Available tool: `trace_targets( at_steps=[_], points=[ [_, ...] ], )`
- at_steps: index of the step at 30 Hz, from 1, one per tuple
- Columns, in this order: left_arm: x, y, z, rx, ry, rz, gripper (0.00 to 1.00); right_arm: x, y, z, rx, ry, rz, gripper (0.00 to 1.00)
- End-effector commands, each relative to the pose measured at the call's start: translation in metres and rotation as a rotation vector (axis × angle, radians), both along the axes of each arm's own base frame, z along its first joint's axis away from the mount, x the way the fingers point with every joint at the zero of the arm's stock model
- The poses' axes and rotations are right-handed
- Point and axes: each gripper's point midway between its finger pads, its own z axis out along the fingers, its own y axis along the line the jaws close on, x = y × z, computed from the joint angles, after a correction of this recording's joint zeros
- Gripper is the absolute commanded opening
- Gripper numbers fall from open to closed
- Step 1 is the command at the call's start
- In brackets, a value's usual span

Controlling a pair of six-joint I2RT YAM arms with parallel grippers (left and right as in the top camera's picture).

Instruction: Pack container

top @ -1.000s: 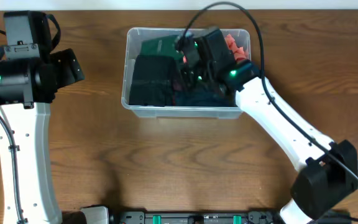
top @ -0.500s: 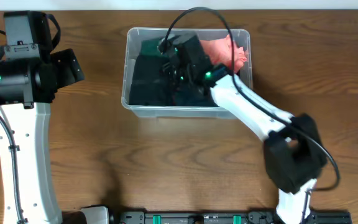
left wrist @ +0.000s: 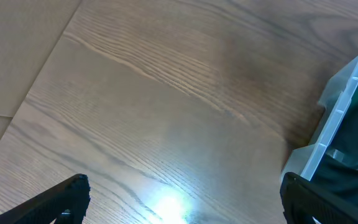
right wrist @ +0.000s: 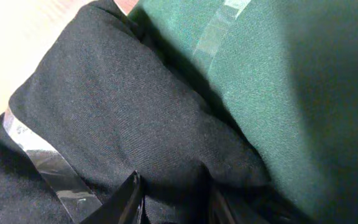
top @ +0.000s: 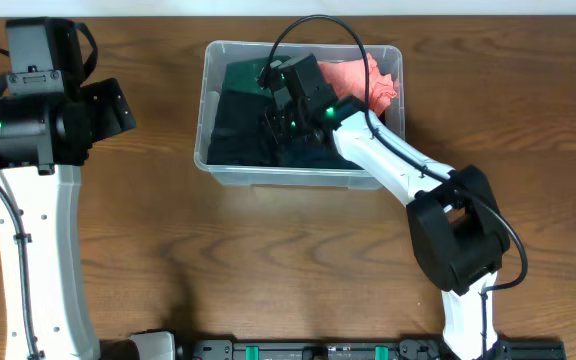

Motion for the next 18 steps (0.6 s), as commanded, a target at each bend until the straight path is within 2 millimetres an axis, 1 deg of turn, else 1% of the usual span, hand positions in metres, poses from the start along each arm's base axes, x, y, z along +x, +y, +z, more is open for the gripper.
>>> trace_targets(
  at_steps=[1,3,4,5,7,10,12,13,15,17,18],
  points=[
    [-0.001,0.003,0.002,0.01,-0.004,0.011,0.98,-0.019,-0.036,-0.071,-0.147,0.148,-0.033,0.3],
    [-0.001,0.003,0.002,0.01,-0.004,0.011,0.98,-0.021,-0.035,-0.055,-0.131,0.14,-0.028,0.32],
    [-0.001,0.003,0.002,0.01,-0.004,0.012,0.98,-0.022,-0.036,-0.043,-0.122,0.129,-0.028,0.35],
    [-0.001,0.003,0.002,0.01,-0.004,0.011,0.98,-0.022,-0.037,-0.029,-0.113,0.115,-0.029,0.41],
    [-0.001,0.003,0.002,0.01,-0.004,0.011,0.98,-0.024,-0.038,0.003,-0.089,0.076,-0.03,0.58],
    [-0.001,0.003,0.002,0.01,-0.004,0.012,0.98,-0.028,-0.045,0.061,-0.039,-0.004,-0.04,0.86],
    [-0.001,0.003,0.002,0.01,-0.004,0.012,0.98,-0.03,-0.055,0.101,0.0,-0.065,-0.055,0.97],
    [-0.001,0.003,0.002,0.01,-0.004,0.012,0.98,-0.031,-0.061,0.119,0.019,-0.096,-0.065,0.99],
    [-0.001,0.003,0.002,0.01,-0.004,0.011,0.98,-0.032,-0.077,0.155,0.055,-0.159,-0.095,0.99],
    [-0.001,0.003,0.002,0.01,-0.004,0.011,0.98,-0.032,-0.098,0.186,0.082,-0.213,-0.135,0.99],
    [-0.001,0.003,0.002,0.01,-0.004,0.011,0.98,-0.032,-0.109,0.197,0.091,-0.233,-0.156,0.99]
  ],
)
